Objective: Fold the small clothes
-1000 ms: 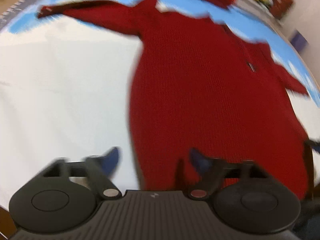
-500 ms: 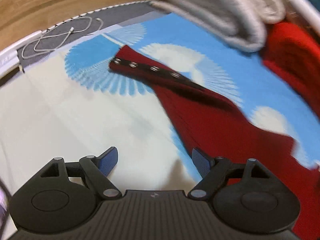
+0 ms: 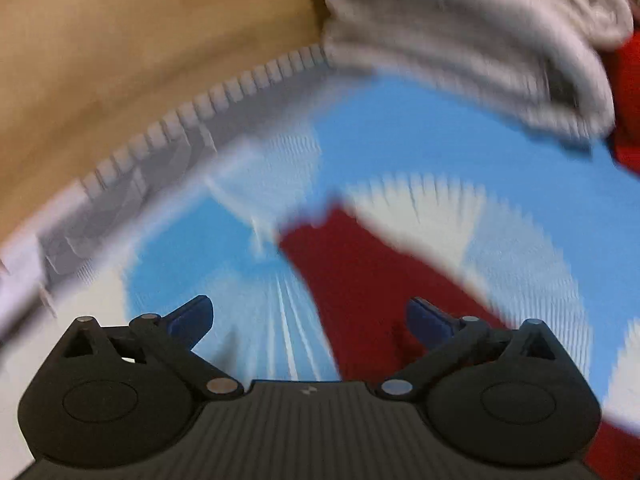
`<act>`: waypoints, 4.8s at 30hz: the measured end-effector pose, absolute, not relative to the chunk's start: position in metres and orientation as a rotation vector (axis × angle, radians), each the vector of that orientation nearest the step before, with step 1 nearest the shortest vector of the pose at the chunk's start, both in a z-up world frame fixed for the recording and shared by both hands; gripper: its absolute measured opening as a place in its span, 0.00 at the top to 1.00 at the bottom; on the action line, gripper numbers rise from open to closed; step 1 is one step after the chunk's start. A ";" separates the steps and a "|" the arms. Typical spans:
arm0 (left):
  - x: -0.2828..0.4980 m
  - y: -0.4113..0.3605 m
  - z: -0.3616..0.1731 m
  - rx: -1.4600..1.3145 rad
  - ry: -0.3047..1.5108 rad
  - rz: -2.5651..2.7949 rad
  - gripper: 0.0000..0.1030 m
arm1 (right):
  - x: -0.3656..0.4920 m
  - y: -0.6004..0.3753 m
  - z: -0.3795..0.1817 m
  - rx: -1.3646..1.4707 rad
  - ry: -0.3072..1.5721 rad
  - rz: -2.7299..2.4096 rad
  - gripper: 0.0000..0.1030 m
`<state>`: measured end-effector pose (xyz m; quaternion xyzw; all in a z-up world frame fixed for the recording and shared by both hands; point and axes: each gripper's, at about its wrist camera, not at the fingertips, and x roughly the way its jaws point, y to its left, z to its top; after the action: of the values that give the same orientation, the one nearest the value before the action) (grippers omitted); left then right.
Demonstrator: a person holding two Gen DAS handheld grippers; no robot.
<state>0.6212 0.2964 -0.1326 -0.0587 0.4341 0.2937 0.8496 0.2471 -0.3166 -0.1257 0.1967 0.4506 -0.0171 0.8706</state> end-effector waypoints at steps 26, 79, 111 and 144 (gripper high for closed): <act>0.480 0.295 -0.110 -0.470 0.656 0.649 0.88 | 0.233 -0.321 -0.112 0.374 0.886 -0.035 0.34; 0.419 0.092 -0.147 -0.132 0.963 0.150 0.01 | 0.480 -0.345 -0.152 0.722 0.852 -0.175 0.92; 0.417 0.077 -0.154 -0.036 0.997 0.272 0.00 | 0.410 -0.386 -0.134 0.473 0.819 -0.172 0.85; 0.407 0.039 -0.163 0.093 0.936 0.166 0.00 | 0.333 -0.635 -0.161 0.930 0.232 -0.718 0.90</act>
<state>0.4069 0.0391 -0.1633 0.0448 0.4505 0.0801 0.8880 0.3328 -0.6352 -0.1609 0.4377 0.1092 -0.3381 0.8259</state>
